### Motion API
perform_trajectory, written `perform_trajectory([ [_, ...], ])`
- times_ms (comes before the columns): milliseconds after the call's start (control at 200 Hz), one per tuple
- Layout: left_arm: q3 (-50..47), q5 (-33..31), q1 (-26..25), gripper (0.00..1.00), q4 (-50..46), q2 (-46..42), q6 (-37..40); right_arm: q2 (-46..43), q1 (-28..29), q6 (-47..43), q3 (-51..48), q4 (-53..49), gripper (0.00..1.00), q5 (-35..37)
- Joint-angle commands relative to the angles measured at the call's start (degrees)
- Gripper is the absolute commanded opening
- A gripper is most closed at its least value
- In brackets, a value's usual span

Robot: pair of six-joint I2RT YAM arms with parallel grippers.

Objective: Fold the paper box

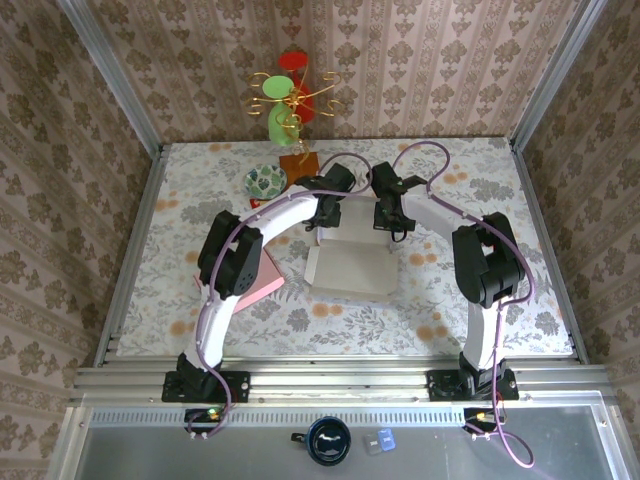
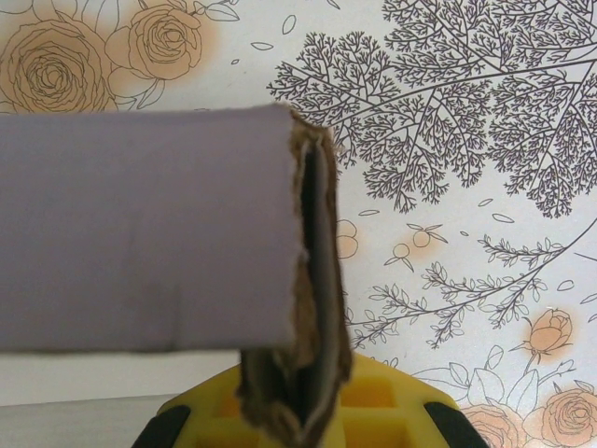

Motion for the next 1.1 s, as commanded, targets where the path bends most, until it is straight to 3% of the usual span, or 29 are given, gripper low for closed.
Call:
perform_trajectory([
  [0,-1.7,2.2,1.4,0.23,-2.4,-0.4,0.8,4.4,0.2,0.5,-0.8,-2.4,0.0,-2.0],
  [90,-2.3,2.0,1.3,0.2,-2.3,-0.7,0.7,4.5,0.2,0.6,-0.4,-2.6,0.0,-2.0],
  [265,-1.9,-1.1,1.1,0.0,-2.5,-1.0,1.1,4.5,0.2,0.5,-0.2,-2.7,0.0,-1.9],
  [375,-0.4,-3.7,0.4,0.0,-4.5,-0.4,1.2,4.7,0.2,0.8,-0.4,-2.7,0.0,-2.0],
  [495,-1.6,-2.1,0.4,0.0,-3.0,-1.4,0.7,5.0,0.2,0.8,-0.2,-2.9,0.0,-2.0],
  [555,-1.9,-1.3,0.4,0.2,-2.5,-2.2,0.5,5.2,0.1,0.8,-0.2,-3.1,0.0,-1.9],
  [605,-1.6,-0.2,0.4,0.26,-2.1,-3.0,0.6,5.2,0.0,0.9,-0.3,-3.2,0.0,-1.9],
  [840,-1.8,8.3,0.6,0.45,-0.7,-6.8,0.0,6.4,-1.3,1.6,0.5,-5.4,0.0,-2.6],
  [965,-2.5,14.5,1.1,0.47,-0.1,-7.8,-1.5,6.6,-2.1,2.1,0.6,-6.3,0.0,-3.7],
  [1095,-4.0,15.1,1.2,0.5,0.4,-10.0,-2.5,6.9,-3.1,2.7,1.3,-7.9,0.0,-4.5],
])
